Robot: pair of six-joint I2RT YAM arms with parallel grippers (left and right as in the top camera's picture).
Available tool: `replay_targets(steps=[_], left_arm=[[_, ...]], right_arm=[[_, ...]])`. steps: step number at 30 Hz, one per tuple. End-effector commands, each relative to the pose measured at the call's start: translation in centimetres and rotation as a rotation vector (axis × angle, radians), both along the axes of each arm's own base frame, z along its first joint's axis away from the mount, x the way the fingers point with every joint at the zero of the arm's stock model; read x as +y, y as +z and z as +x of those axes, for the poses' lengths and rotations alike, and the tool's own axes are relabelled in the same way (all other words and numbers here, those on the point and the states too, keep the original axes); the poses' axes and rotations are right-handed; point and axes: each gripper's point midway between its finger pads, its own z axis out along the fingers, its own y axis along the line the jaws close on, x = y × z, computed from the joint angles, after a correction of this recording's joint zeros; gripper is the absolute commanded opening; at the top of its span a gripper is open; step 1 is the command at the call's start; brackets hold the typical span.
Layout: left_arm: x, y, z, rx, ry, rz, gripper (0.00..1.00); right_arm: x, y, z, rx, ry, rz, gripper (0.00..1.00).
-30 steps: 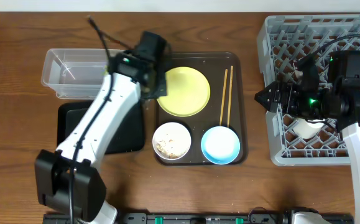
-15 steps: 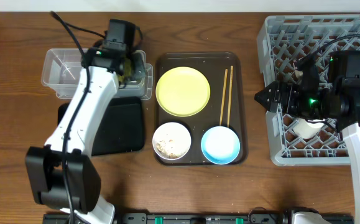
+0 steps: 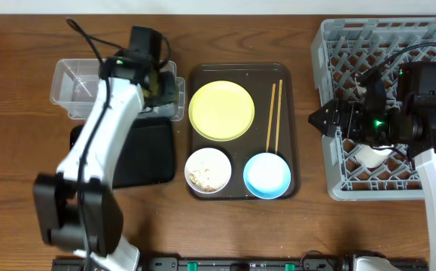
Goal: Sort waste into correct bins and load items into the dishwasher rack
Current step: 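Drop the white tissue into the clear plastic container, then grasp the white rice cup with the left gripper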
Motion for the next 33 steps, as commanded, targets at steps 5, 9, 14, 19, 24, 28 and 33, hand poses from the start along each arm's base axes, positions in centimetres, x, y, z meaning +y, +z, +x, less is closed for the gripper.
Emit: replay_targets(steps=[5, 9, 14, 19, 24, 28, 33], left_arm=[[-7.0, 0.9, -5.9, 0.095, -0.203, 0.004, 0.57], [-8.7, -1.3, -9.9, 0.217, -0.194, 0.026, 0.53], [-11.4, -4.7, -13.4, 0.273, -0.216, 0.040, 0.54], [-14.2, -8.0, -13.6, 0.216, -0.273, 0.009, 0.53], [-14.1, -10.8, -14.1, 0.280, -0.230, 0.021, 0.48], [-14.9, -12.1, -14.8, 0.334, -0.227, -0.006, 0.40], [-15.3, -13.3, -15.5, 0.363, -0.236, 0.015, 0.19]], right_arm=[[0.1, 0.0, 0.1, -0.010, 0.013, -0.034, 0.96], [0.1, 0.1, 0.2, -0.018, 0.013, -0.035, 0.96], [0.1, 0.1, 0.4, -0.025, 0.012, -0.035, 0.97], [0.1, 0.2, 0.5, -0.033, 0.012, -0.035, 0.97], [0.1, 0.2, 0.6, -0.033, 0.012, -0.035, 0.96], [0.1, 0.3, 0.6, -0.038, 0.012, -0.035, 0.97], [0.1, 0.3, 0.7, -0.040, 0.012, -0.035, 0.96]])
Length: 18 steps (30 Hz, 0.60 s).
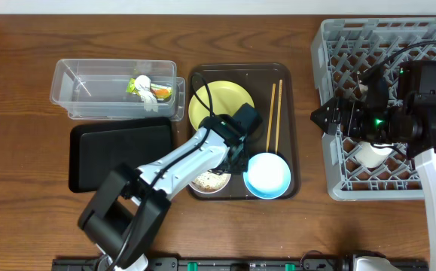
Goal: Sort waste into correct bins and load items into the dishwasher rack
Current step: 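Grasp the white rice cup with the left gripper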
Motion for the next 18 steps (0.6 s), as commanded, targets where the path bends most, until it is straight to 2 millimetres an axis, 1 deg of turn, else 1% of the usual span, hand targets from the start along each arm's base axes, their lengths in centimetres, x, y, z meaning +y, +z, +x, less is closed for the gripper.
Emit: replay_targets(steps=[1, 3, 6, 8, 11, 13, 15, 18], left_arm=[[-0.3, -0.9, -1.0, 0.035, -0.005, 0.012, 0.12], [-0.5, -0.9, -1.2, 0.034, -0.015, 0.013, 0.06], [-0.7, -0.5, -1.1, 0.026, -0.018, 0.005, 0.06], [-0.8, 0.5, -1.0, 0.018, -0.017, -0.001, 0.06], [-1.0, 3.2, -0.5, -0.005, -0.028, -0.020, 0.06], [-0.7, 5.4, 0.1, -0.030, -0.028, -0.041, 0.06], [0.0, 7.5, 1.0, -0.062, -0.019, -0.072, 0.06], [1.1, 10.2, 1.9, -0.087, -0.001, -0.176, 0.06]], right_arm=[[0.7, 0.4, 0.1, -0.016, 0.029, 0.000, 0.96], [0.7, 0.4, 0.1, -0.018, 0.029, 0.000, 0.96], [0.7, 0.4, 0.1, -0.018, 0.029, 0.001, 0.97], [0.7, 0.4, 0.1, -0.018, 0.029, 0.001, 0.96], [0.7, 0.4, 0.1, -0.018, 0.029, 0.001, 0.96], [0.7, 0.4, 0.1, -0.018, 0.029, 0.001, 0.96], [0.7, 0.4, 0.1, -0.018, 0.029, 0.001, 0.96], [0.7, 0.4, 0.1, -0.019, 0.029, 0.001, 0.96]])
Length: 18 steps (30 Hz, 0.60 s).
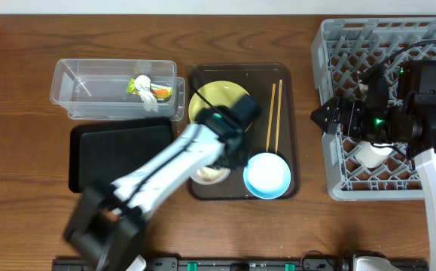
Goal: Sort waste into correct bins and load items into the dishwasher rack
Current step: 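Grasp the white rice cup with the left gripper, then tip the rice cup over the black tray to pour out rice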
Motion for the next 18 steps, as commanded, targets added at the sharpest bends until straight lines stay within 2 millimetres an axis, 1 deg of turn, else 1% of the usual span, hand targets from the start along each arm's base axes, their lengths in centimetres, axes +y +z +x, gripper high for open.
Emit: replay_targets(steps=[1, 5, 10, 14, 18], left_arm=[[1.2, 4.8, 1.9, -0.066, 0.011, -0.150, 0.06], [3.6, 7.3, 3.2, -0.041, 0.056, -0.328, 0.06], [6.4, 10.1, 4.2, 0.017, 0.074, -0.655, 0.06], [9.8, 10.8, 4.7, 0.007, 0.139, -0.845, 0.06], [13.0, 10.3, 4.8, -0.042, 0.198, -0.962, 0.06]], right_arm=[[0.7, 0.4, 0.0, -0.014, 0.029, 0.001, 0.96], [0.7, 0.4, 0.1, -0.017, 0.029, 0.001, 0.96], [0.7, 0.4, 0.1, -0.016, 0.029, 0.001, 0.96], [0.7, 0.4, 0.1, -0.016, 0.028, 0.001, 0.96], [0.7, 0.4, 0.1, -0.014, 0.023, 0.004, 0.96]])
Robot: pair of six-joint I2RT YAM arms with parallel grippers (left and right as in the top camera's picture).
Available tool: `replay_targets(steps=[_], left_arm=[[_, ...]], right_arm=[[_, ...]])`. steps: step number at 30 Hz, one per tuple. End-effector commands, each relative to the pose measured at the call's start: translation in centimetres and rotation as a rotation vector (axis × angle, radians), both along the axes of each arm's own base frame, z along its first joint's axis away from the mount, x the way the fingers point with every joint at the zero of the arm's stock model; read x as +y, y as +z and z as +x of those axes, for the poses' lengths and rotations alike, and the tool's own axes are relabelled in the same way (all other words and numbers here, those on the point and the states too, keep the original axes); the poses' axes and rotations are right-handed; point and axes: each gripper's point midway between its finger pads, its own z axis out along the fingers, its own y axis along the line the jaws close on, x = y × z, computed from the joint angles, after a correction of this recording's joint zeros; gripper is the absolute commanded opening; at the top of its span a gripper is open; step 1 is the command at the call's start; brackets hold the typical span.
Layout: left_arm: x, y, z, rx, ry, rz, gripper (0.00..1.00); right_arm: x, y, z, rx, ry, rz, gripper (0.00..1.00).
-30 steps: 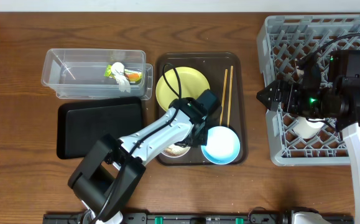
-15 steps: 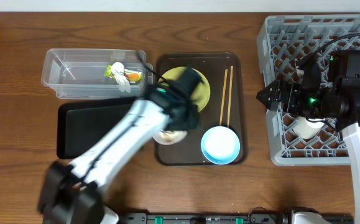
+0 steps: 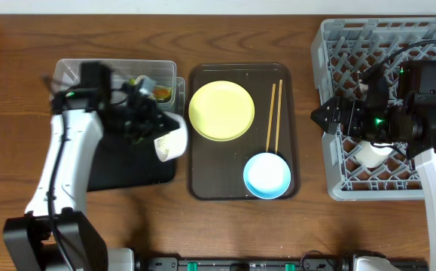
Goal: Sort waste into correct bins and load items into the dishwasher rack
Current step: 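Tip the rice cup over the black tray to pour out rice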
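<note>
My left gripper is shut on the rim of a small white bowl. The bowl is tilted on its side over the right end of the black tray, just in front of the clear plastic bin. Food scraps lie in the bin's right end. On the brown tray are a yellow plate, a pair of chopsticks and a blue bowl. My right gripper hovers at the left edge of the grey dishwasher rack; its fingers come to a dark point.
A white item lies in the rack under the right arm. The rack fills the table's right side, and the bin and black tray fill the left. The left arm reaches up from the table's front edge over the black tray.
The white bowl has left the front left corner of the brown tray. My left gripper now holds it tilted over the black tray beside the bin. The right arm has not moved.
My left gripper was first over the clear bin's right end. Scraps then lay in the bin and the gripper was at the white bowl on the brown tray, where it stayed a moment later. Now it holds that bowl beside the bin.
</note>
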Motion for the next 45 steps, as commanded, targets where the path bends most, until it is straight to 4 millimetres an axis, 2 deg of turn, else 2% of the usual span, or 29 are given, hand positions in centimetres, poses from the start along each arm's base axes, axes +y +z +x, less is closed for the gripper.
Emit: replay_targets(steps=[1, 7, 12, 16, 20, 23, 30, 32, 35, 36, 39, 45], left_arm=[[0.9, 1.4, -0.3, -0.109, -0.011, -0.189, 0.06], [4.2, 0.9, -0.3, -0.241, 0.059, -0.263, 0.06], [5.7, 0.5, -0.7, -0.290, 0.102, -0.287, 0.06], [6.1, -0.4, -1.1, -0.315, 0.119, -0.298, 0.06], [5.8, 1.1, -1.0, -0.433, 0.137, -0.455, 0.06], [5.8, 0.3, -1.2, -0.436, 0.137, -0.446, 0.06], [6.1, 0.3, -0.9, -0.477, 0.131, -0.436, 0.06], [6.3, -1.0, -0.8, -0.452, 0.127, -0.368, 0.06], [6.1, 0.3, -0.9, -0.442, 0.147, -0.452, 0.06], [6.2, 0.0, -0.8, -0.447, 0.142, -0.431, 0.06], [7.0, -3.5, -0.9, -0.275, 0.185, -0.283, 0.06], [6.2, -3.0, -1.8, -0.182, 0.208, -0.349, 0.06]], right_arm=[[0.7, 0.4, 0.0, -0.011, 0.023, 0.004, 0.96], [0.7, 0.4, 0.0, -0.011, 0.023, 0.004, 0.96], [0.7, 0.3, 0.0, -0.010, 0.023, 0.004, 0.96], [0.7, 0.3, 0.0, -0.010, 0.023, 0.004, 0.96], [0.7, 0.4, 0.0, -0.011, 0.023, 0.004, 0.96], [0.7, 0.4, 0.0, -0.010, 0.023, 0.004, 0.96], [0.7, 0.4, 0.1, -0.012, 0.023, 0.004, 0.96], [0.7, 0.4, 0.0, -0.011, 0.023, 0.004, 0.96], [0.7, 0.4, 0.0, -0.011, 0.023, 0.004, 0.96], [0.7, 0.3, 0.0, -0.011, 0.023, 0.004, 0.96], [0.7, 0.4, 0.2, -0.018, 0.023, 0.004, 0.96], [0.7, 0.4, 0.2, -0.019, 0.023, 0.003, 0.96]])
